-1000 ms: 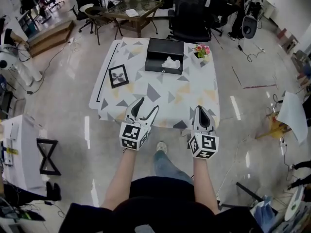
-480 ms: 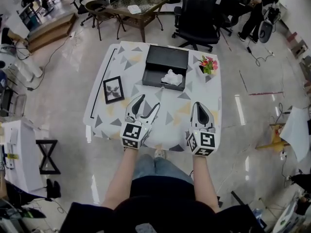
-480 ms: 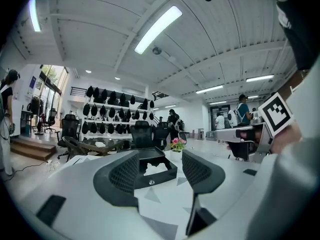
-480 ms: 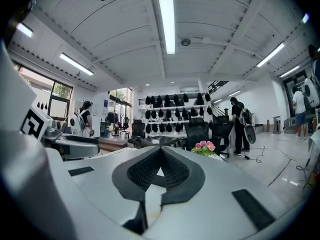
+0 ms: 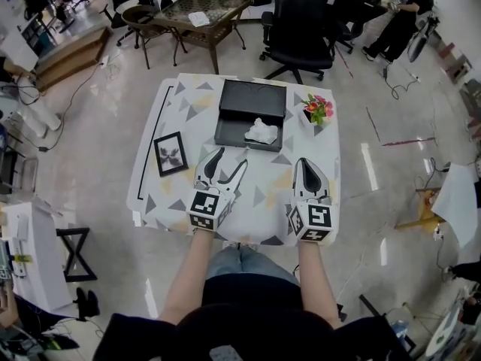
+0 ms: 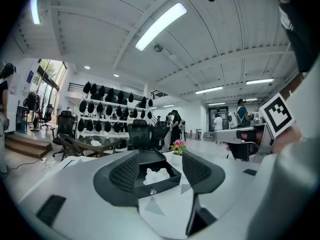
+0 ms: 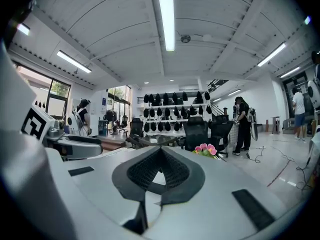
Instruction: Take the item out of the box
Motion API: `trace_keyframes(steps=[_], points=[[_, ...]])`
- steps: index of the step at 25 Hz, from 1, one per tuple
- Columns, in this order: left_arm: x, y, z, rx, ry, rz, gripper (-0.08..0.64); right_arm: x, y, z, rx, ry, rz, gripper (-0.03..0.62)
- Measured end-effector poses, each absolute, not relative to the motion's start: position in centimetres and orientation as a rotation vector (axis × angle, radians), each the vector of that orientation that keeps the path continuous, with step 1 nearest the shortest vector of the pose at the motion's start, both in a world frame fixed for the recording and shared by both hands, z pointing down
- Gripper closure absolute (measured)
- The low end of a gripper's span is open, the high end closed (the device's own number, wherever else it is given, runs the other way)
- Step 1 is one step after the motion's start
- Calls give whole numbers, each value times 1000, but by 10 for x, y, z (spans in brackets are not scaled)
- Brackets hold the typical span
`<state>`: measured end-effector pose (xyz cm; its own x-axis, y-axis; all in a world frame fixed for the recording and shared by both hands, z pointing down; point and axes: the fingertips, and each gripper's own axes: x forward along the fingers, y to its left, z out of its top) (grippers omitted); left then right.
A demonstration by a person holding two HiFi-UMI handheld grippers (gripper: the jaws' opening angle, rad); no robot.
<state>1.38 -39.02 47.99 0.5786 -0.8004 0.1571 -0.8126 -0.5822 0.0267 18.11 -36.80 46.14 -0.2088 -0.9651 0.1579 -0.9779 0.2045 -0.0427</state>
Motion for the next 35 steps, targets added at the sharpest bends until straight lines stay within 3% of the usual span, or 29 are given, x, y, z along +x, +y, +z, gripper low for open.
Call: trace_keyframes(steps=[14, 22, 29, 35], points=[[31, -444, 476, 2744, -1315, 209, 295, 180, -417, 462, 1911, -2354, 211, 591], [55, -485, 496, 2784, -1199, 371, 295, 178, -455, 477, 1828, -2354, 247, 591], [80, -516, 528, 2805, -1040, 584, 298, 180, -483, 497, 1780, -2331, 290, 591], [99, -528, 574, 2829, -837, 1033, 316, 179, -490, 513, 1749, -2324, 323, 591]])
